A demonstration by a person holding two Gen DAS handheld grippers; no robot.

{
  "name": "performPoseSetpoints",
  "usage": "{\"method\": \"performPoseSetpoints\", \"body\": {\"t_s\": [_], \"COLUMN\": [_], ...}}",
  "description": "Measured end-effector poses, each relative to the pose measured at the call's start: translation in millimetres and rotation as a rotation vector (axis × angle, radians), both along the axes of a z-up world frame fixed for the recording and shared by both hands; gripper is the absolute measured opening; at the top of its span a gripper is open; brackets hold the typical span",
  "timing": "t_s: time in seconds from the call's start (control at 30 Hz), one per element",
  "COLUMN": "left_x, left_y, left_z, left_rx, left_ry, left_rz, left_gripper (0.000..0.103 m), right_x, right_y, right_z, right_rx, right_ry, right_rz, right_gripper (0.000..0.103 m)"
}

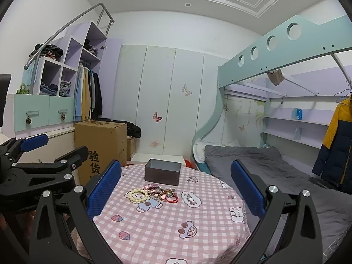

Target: Organize jewelry

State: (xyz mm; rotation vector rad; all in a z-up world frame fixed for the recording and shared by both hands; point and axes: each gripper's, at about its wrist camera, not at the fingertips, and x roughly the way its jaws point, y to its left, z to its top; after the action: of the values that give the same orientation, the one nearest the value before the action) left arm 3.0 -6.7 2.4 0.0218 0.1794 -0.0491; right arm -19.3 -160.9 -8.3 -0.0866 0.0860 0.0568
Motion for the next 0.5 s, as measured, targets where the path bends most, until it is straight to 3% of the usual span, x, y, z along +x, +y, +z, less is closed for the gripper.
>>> {"method": "performPoseSetpoints", "body": {"t_s": [0.5], "left_x": [-1.7], "left_y": [-7.1], "left_z": [-3.2], "left_rx": [0.018], "left_ry": [-0.017], "left_rz": [-0.003], "left_gripper": [0.097], "right_x": [-2.1], "right_y": [-4.0], "right_z": [-6.2], "right_rx": [0.008], "right_ry": [-0.012], "right_rz": [-0.012], "right_gripper": [0.096]}}
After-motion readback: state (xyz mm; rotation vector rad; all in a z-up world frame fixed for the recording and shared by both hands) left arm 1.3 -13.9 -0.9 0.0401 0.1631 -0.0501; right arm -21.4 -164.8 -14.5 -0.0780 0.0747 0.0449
